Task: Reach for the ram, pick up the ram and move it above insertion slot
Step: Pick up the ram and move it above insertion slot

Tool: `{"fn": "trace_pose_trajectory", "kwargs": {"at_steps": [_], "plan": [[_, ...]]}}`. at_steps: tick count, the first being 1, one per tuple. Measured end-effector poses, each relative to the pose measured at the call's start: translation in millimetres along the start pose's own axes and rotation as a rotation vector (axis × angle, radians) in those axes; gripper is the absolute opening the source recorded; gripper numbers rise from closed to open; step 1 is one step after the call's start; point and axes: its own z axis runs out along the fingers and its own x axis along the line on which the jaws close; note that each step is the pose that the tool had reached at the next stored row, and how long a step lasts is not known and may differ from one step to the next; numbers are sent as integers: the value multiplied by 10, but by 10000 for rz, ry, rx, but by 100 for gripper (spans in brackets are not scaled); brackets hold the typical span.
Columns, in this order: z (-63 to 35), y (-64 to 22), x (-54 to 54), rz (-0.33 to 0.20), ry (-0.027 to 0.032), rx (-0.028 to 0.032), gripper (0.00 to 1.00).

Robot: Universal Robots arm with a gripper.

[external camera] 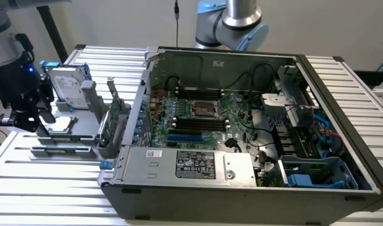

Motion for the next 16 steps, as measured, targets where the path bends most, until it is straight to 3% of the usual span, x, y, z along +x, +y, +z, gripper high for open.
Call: {"fn": "trace_pose_trajectory", "kwargs": {"at_steps": [16], "plan": [[291, -19, 15, 0, 0, 0, 42]]}}
